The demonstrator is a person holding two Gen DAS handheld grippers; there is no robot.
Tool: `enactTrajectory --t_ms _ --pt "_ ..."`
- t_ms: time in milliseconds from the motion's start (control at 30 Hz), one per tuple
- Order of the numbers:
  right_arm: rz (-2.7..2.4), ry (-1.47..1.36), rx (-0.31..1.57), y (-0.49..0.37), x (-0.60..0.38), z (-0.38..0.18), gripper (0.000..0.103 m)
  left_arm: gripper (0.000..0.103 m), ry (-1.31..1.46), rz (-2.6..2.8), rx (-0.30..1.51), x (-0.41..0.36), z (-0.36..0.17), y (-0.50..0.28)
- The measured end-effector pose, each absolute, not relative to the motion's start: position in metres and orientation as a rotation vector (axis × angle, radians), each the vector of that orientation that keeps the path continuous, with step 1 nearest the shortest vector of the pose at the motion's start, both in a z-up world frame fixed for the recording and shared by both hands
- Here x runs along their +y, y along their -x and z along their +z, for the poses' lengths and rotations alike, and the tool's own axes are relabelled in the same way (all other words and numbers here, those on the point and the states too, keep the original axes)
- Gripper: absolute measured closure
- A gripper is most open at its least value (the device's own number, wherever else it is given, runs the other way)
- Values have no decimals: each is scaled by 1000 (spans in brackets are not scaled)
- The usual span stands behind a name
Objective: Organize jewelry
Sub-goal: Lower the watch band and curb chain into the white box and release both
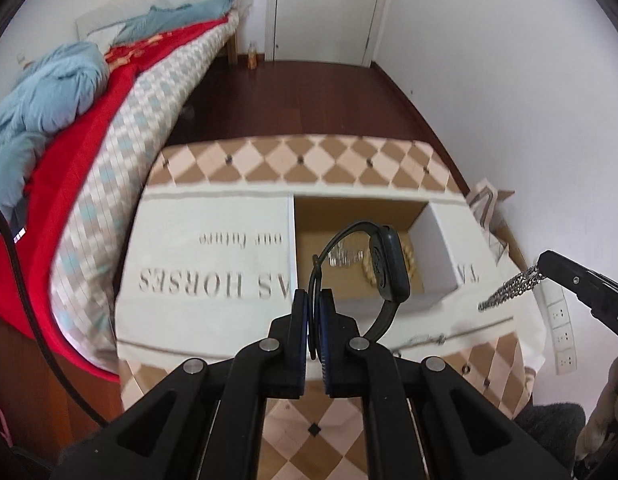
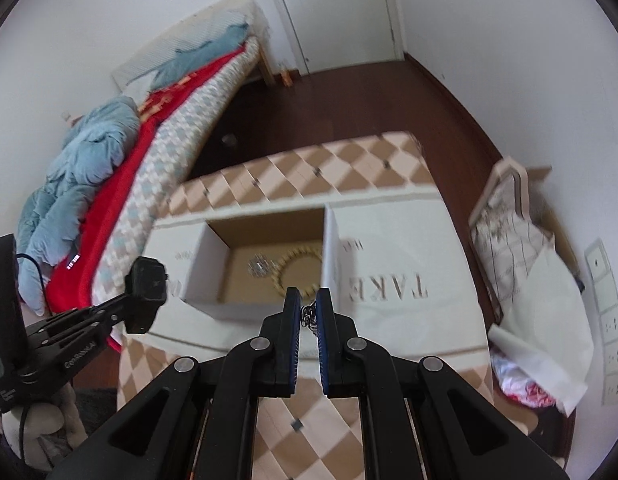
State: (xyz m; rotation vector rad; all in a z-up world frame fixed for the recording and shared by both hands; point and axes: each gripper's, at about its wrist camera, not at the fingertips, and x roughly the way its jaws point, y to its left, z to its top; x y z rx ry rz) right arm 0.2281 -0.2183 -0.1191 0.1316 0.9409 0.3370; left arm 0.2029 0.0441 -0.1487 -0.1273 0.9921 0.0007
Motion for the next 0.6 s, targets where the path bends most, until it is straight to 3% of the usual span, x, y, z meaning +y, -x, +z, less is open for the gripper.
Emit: enactTrajectory --t_ms 300,600 --pt "413 -92 894 -257 -183 -87 95 100 107 8 940 44 -124 -230" --pt "459 -79 988 -292 -156 -114 95 100 113 -18 1018 47 -149 -259"
